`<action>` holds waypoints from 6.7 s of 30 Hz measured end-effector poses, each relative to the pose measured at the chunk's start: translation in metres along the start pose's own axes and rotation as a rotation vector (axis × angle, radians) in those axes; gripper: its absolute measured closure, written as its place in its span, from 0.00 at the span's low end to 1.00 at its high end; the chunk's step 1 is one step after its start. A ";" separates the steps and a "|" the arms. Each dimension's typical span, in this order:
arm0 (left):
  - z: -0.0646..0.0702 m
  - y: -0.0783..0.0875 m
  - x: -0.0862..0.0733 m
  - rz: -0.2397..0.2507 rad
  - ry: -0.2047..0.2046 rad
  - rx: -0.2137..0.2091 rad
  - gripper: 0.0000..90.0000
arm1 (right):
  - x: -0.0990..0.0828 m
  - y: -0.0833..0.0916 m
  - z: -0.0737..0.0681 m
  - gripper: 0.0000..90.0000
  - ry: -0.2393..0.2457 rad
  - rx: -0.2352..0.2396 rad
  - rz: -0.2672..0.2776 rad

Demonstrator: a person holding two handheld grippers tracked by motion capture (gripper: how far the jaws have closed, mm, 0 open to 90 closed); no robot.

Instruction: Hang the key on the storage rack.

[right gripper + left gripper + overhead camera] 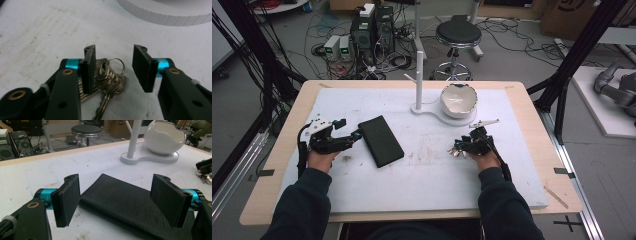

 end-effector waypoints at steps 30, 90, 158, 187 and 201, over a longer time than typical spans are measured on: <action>-0.001 0.000 -0.001 -0.004 0.004 0.003 0.27 | 0.003 0.007 0.015 0.60 -0.027 -0.065 0.061; -0.002 0.002 -0.001 -0.010 0.007 0.007 0.29 | 0.024 0.030 0.001 1.00 0.274 -0.029 0.207; -0.013 0.014 -0.006 0.003 0.013 0.046 0.31 | 0.228 -0.030 -0.070 1.00 0.445 -0.021 0.402; -0.011 0.012 -0.005 0.015 0.037 0.031 0.30 | 0.029 0.089 0.042 0.24 0.115 -0.094 0.269; -0.008 0.009 -0.005 0.012 0.025 0.025 0.30 | 0.015 0.082 0.031 0.24 0.181 -0.088 0.240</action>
Point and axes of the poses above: each handheld gripper's, and its own axes: y roughly backward along the jaws, x roughly out of its top, z roughly to its right, the point moved 4 cm from there along -y, roughly forward along the jaws, and after that the axes turned 10 degrees about z, right-handed, at the moved point
